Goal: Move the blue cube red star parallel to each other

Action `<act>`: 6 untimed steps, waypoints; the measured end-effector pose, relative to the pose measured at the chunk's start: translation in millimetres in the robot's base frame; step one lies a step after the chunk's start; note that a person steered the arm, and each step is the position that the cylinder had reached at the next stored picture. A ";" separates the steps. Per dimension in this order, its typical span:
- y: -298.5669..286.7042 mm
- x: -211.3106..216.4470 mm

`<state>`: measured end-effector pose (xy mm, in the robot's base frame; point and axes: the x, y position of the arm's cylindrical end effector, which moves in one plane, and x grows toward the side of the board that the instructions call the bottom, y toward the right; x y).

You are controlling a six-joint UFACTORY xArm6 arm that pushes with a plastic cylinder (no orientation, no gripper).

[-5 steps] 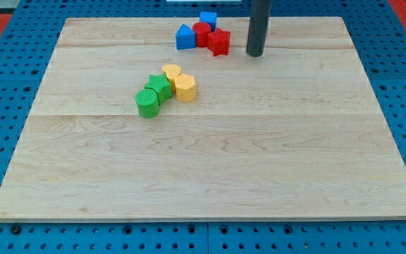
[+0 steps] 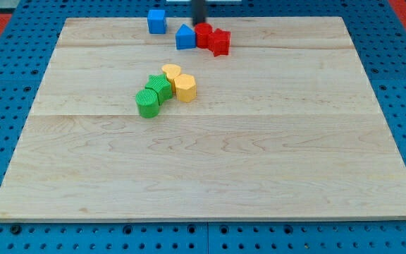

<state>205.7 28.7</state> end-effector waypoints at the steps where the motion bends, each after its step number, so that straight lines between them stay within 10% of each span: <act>1: 28.1 24.1; 6: -108.2 119.9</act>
